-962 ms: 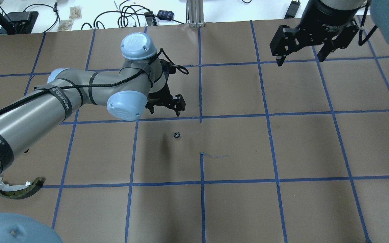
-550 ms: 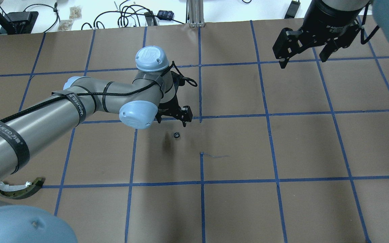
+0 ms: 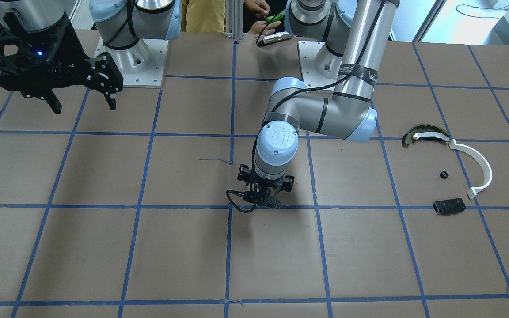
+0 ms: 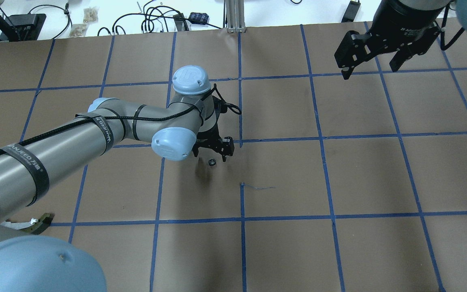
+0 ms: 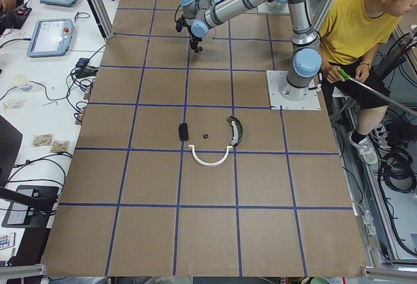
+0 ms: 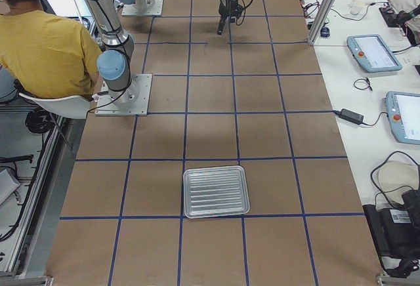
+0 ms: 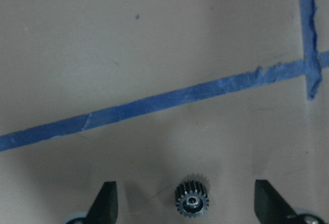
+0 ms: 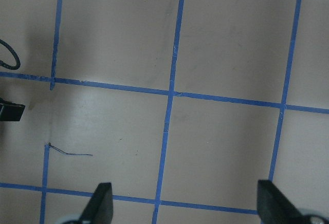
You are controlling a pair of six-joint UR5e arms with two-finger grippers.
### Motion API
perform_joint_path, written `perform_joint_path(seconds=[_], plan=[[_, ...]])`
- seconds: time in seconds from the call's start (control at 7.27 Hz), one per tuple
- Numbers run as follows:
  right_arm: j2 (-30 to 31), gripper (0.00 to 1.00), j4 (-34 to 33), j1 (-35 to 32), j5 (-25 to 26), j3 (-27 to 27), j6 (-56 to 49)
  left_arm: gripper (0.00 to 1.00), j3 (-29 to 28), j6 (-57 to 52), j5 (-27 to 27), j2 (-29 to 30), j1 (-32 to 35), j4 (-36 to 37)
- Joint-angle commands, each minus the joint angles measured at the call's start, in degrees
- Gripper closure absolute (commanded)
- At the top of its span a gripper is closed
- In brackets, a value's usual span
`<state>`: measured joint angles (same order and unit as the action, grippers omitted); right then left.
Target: Place bearing gear from tray to pile
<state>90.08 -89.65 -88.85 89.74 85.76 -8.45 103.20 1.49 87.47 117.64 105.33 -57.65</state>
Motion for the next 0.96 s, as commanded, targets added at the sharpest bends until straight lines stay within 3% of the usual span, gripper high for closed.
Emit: perform_joint_path(seconds=[0.0, 0.28, 0.41, 0.55, 0.83], plan=[[0.01, 0.0, -0.08, 0.43, 0.42, 0.19, 0.01, 0.25, 0.16, 0.01, 0.07, 0.39, 0.14, -0.01], [-0.08, 0.0, 0.01, 0.61, -0.1, 1.07, 0.54, 0.43, 0.16, -0.17, 0.07, 0.39, 0.23, -0.44], [-0.08, 0.0, -0.08, 0.78, -0.27, 1.16, 0.45, 0.67, 0.16, -0.08, 0.07, 0.39, 0.23, -0.97], [-0.08, 0.0, -0.26, 0.87, -0.36, 1.34, 0.28, 0.98, 0.25, 0.01, 0.16, 0.31, 0.23, -2.19], [-0.08, 0.0, -0.08, 0.87, -0.27, 1.34, 0.37, 1.0, 0.16, 0.01, 0.25, 0.04, 0.14, -3.26]])
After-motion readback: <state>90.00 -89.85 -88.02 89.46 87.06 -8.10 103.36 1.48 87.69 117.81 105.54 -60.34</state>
